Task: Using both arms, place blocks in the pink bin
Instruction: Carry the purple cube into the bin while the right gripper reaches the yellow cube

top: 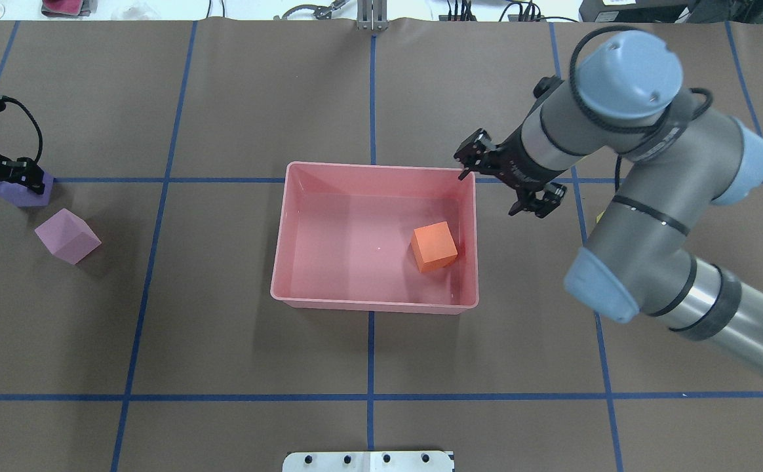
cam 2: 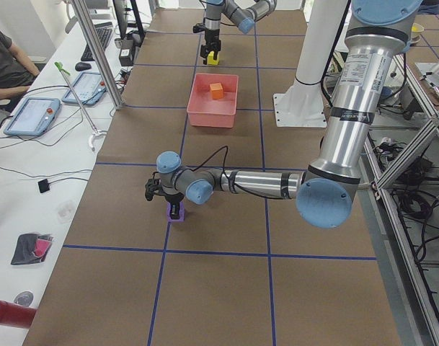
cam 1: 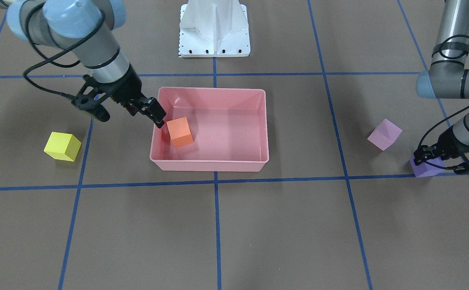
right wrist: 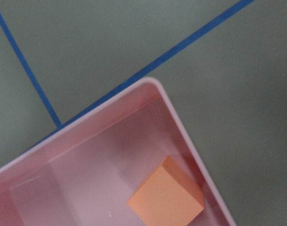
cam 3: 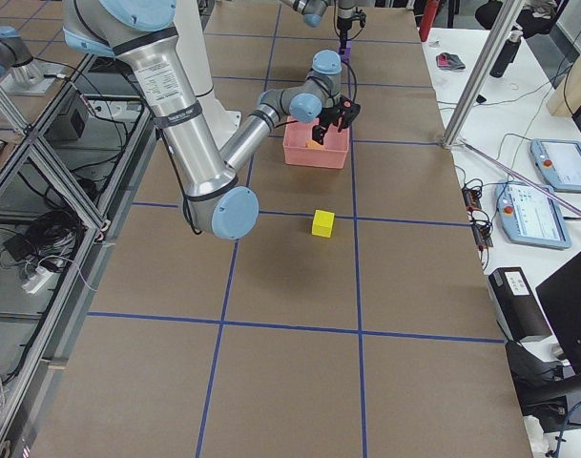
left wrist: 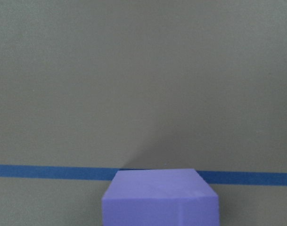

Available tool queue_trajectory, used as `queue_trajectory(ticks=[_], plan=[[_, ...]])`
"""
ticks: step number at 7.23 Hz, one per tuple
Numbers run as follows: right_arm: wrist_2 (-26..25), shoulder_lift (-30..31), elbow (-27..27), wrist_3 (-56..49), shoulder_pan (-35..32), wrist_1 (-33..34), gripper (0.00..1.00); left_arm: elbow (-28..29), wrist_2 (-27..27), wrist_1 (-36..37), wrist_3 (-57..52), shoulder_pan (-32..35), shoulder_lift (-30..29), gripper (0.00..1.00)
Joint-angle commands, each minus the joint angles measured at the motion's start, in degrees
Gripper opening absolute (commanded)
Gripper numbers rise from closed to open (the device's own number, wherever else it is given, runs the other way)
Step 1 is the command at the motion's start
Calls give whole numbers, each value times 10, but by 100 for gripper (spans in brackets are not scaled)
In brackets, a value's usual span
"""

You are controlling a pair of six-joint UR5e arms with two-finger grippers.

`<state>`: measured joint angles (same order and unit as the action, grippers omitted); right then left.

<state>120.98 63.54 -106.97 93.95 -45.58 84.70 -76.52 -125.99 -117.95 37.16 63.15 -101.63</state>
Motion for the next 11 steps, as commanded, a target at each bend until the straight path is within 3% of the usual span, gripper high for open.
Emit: queue_trajectory(ticks=[1,2,4,6,7,9,11], plan=[[45,77,-5,-134,-76,-1,98,-47,-41,51,16,4,-21,5],[45,116,-6,-190,-90,-7,98,-108,-46,145,24,7,-50,6],[45,162,-7,-273,-110,-8,98,-226,-48,265,162,-7,-110,8],[36,187,0,-320,-111,-8,98,-318,-41,330,319,-100,-170,8],[33,202,2,-336,-110,-8,98,-321,-12,340,376,-140,-210,10],[19,203,31,-354,-108,-29,99,-311,105,420,421,-260,-305,10],[21,203,61,-350,-99,-77,99,-279,173,432,427,-326,-322,11]])
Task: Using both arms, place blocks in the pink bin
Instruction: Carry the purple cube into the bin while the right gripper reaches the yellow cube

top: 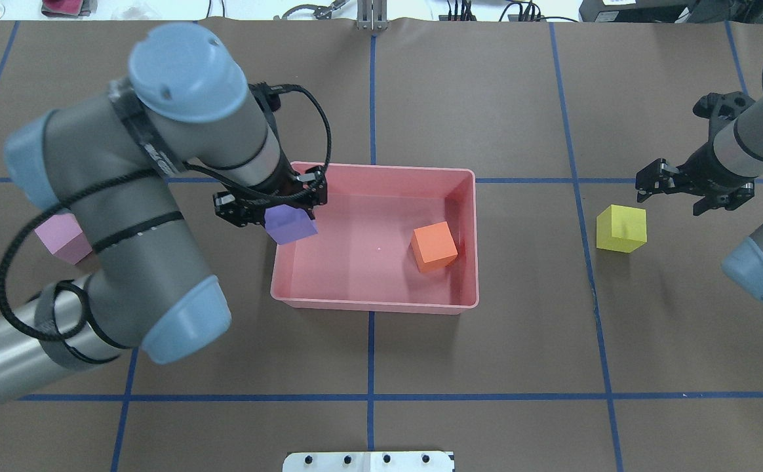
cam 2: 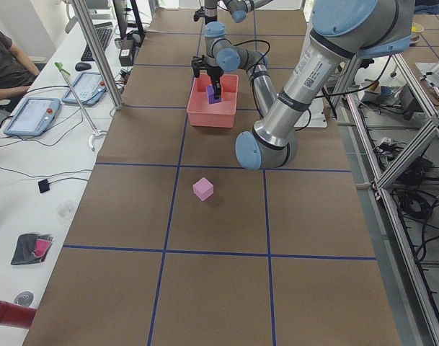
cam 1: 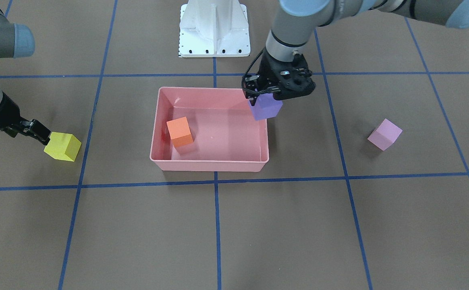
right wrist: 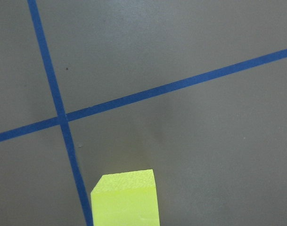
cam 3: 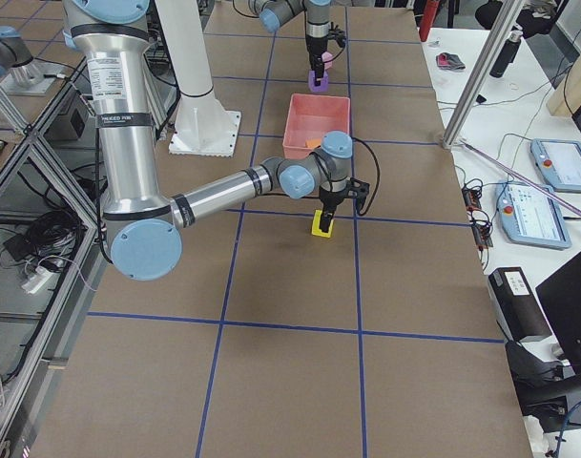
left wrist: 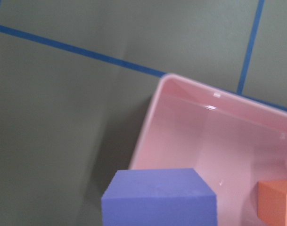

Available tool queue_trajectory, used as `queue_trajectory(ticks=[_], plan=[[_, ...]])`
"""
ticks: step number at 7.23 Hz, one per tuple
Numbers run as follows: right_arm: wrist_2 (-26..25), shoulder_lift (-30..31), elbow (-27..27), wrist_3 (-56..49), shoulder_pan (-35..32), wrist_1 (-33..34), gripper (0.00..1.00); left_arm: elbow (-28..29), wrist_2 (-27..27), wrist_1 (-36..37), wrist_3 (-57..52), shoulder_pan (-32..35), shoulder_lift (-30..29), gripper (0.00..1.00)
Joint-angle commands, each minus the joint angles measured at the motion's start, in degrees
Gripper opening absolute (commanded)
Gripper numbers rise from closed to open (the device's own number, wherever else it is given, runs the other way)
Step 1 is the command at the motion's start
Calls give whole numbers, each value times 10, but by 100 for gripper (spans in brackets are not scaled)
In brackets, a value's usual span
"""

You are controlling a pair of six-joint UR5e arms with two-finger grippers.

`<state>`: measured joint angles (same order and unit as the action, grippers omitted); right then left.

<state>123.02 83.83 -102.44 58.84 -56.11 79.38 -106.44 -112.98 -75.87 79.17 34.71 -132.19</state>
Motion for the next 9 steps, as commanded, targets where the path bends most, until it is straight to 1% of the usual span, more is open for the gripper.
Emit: queue_trajectory(ticks=[1,3,4,5,6,7,8,9], plan=[[-1,1,15,3,16,-24,99,50,43,10,12,-47,-35,14],[-2,-3,18,6,34,-25,99,89,47,-6,13,-53,-44,15],[-2,-7,18,25,47,-26,99,104,47,-15,13,-55,-47,15],[-3,-7,19,30,59,-28,99,111,47,-22,13,-57,-47,15],[-4,-6,19,30,64,-28,99,121,47,-24,13,-58,-47,21],[-14,-7,20,30,75,-28,99,134,47,-44,12,-62,-47,30],[-28,-7,20,31,80,-28,99,137,47,-49,13,-62,-47,42],[-28,-7,20,30,80,-28,99,136,47,-49,13,-62,-47,73]])
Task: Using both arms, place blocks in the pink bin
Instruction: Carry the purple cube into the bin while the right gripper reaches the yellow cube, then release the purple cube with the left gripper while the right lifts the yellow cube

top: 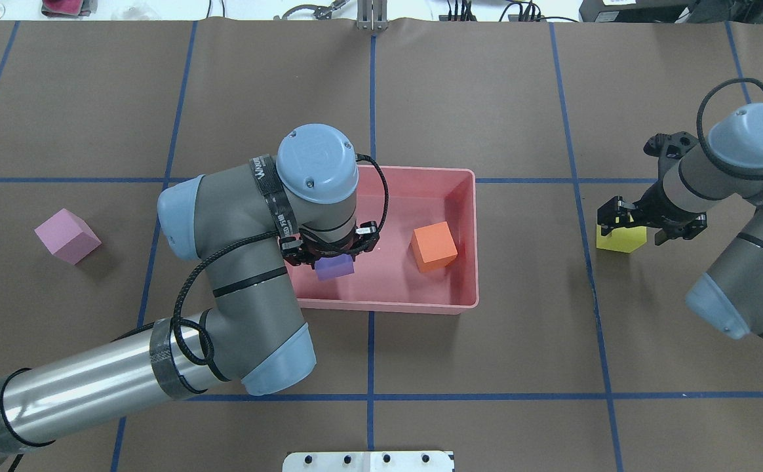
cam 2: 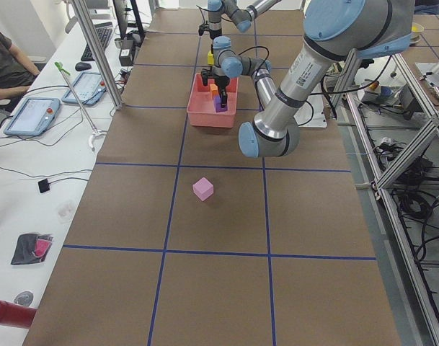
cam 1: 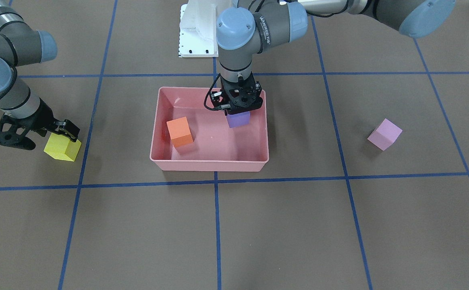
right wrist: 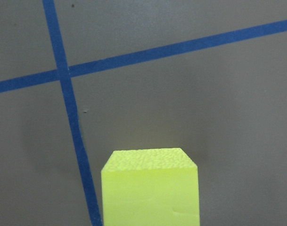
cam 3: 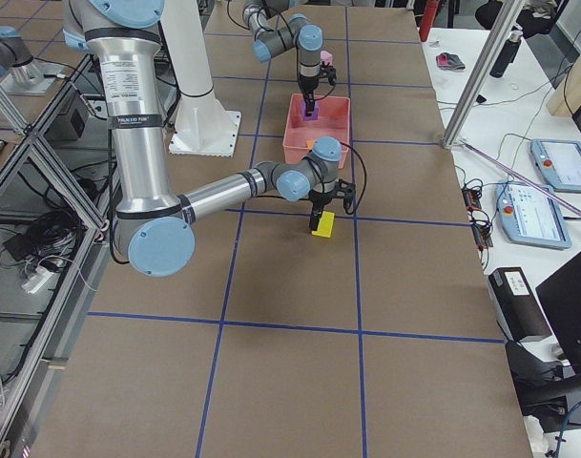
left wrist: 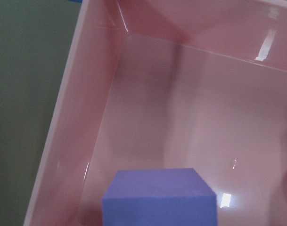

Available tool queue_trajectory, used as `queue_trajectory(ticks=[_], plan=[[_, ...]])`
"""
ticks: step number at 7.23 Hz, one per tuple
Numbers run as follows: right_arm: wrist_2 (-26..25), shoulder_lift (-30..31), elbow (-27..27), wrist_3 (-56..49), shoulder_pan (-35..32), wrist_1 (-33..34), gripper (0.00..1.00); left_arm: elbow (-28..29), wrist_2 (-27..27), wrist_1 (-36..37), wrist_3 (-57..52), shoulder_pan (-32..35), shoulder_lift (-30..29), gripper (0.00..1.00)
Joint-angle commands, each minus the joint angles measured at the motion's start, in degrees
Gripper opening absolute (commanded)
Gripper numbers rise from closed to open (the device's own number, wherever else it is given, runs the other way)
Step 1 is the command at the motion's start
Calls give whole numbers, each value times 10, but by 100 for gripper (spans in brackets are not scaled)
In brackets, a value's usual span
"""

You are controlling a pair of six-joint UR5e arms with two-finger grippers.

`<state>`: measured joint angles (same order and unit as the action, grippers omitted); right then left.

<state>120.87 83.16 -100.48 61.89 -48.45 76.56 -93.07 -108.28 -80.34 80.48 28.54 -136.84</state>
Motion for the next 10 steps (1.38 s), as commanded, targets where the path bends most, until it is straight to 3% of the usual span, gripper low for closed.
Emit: queue_trajectory(ticks=[1,2,3,4,5,6,8,9,10], plan=[[-5,0,5,1,5,1,99,3,0,-5,-1,-1,0,92],[-5,-1,8,1,5,1,97,2,0,-4,0,-1,0,99],[-6,-1,10,2,5,1,81,-4,0,-3,-1,0,-1,99],[-5,-3,9,2,5,1,42,-18,0,-2,-1,5,-4,99],[-5,-3,7,2,5,0,9,-59,-3,1,-8,27,3,99],[-1,-5,2,2,5,0,0,-125,-7,8,-36,47,52,99],[15,-22,-41,2,-10,27,0,-261,-13,4,-158,97,227,99],[29,-73,-56,15,-20,80,0,-280,-31,-8,-219,130,292,99],[31,-160,-60,78,-17,163,0,-280,-32,-41,-280,163,347,99]])
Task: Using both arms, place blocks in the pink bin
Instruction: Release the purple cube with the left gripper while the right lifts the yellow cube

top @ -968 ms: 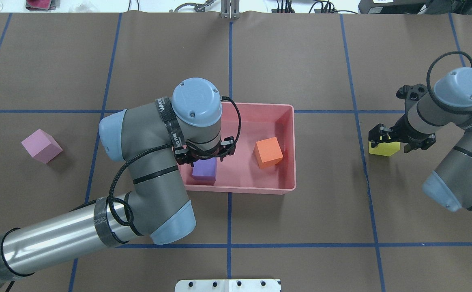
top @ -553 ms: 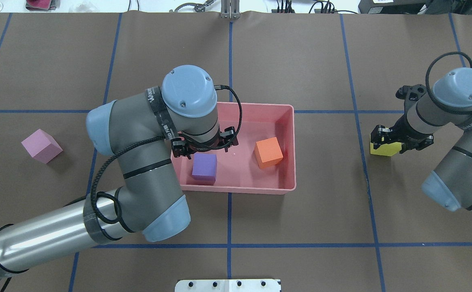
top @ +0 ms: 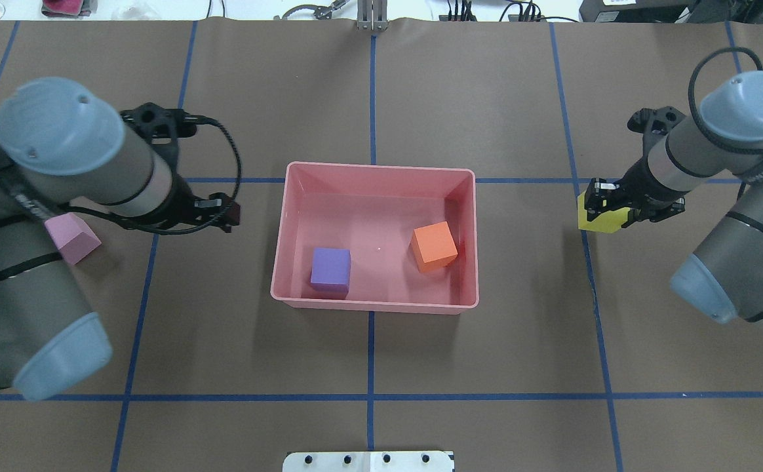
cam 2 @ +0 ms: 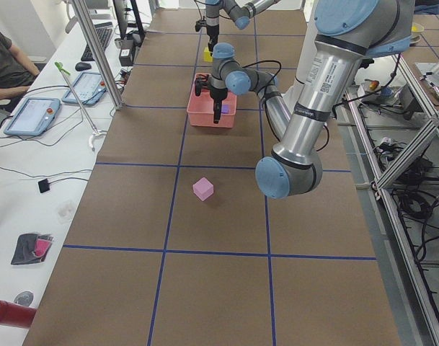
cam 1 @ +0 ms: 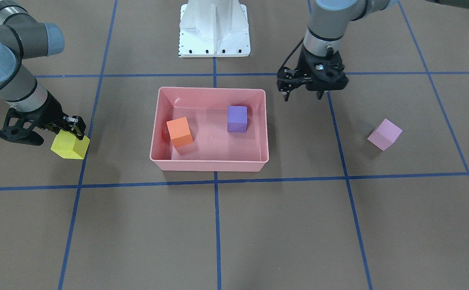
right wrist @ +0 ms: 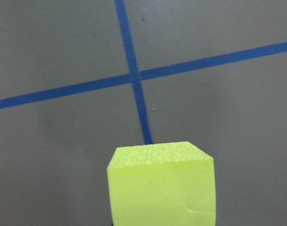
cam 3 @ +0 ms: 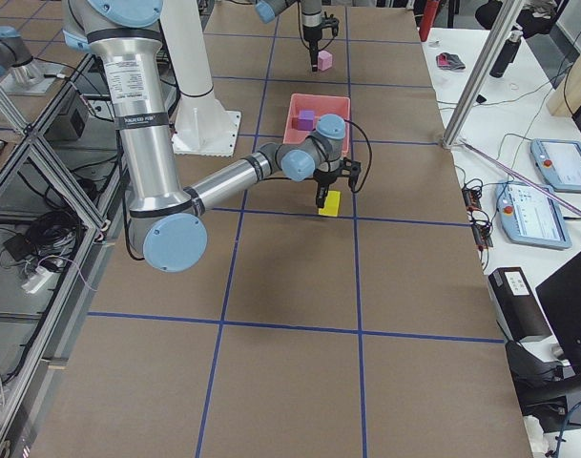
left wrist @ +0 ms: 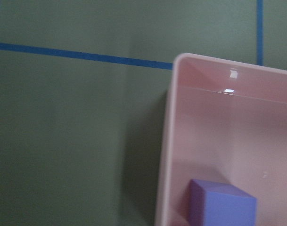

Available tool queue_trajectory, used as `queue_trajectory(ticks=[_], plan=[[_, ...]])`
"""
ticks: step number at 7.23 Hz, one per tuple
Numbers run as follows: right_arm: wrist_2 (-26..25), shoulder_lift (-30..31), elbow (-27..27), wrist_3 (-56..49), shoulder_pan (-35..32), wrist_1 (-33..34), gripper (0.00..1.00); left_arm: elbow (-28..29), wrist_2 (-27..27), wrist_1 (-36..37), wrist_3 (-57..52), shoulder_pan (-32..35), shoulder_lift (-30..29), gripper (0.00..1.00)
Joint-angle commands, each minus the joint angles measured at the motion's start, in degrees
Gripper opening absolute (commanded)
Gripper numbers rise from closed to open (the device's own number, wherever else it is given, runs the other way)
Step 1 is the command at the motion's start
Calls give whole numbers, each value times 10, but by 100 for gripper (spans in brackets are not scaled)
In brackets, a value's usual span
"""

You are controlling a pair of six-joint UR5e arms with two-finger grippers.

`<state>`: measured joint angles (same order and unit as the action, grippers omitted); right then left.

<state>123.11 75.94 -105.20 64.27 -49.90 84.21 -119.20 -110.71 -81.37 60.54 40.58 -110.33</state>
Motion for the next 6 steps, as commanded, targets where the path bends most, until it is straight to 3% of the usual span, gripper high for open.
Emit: queue_trajectory(ticks=[1,3,4,6], plan=[[8,-143,-20,110,12,123,0,-13,-9,-81,-137,73,137,99],[-28,-209,-26,222,85,123,0,15,-13,-174,-255,116,218,99],[-67,-237,-20,265,131,123,0,53,-54,-210,-288,134,224,99],[-131,-250,-19,276,196,123,0,95,-66,-258,-313,139,223,99]])
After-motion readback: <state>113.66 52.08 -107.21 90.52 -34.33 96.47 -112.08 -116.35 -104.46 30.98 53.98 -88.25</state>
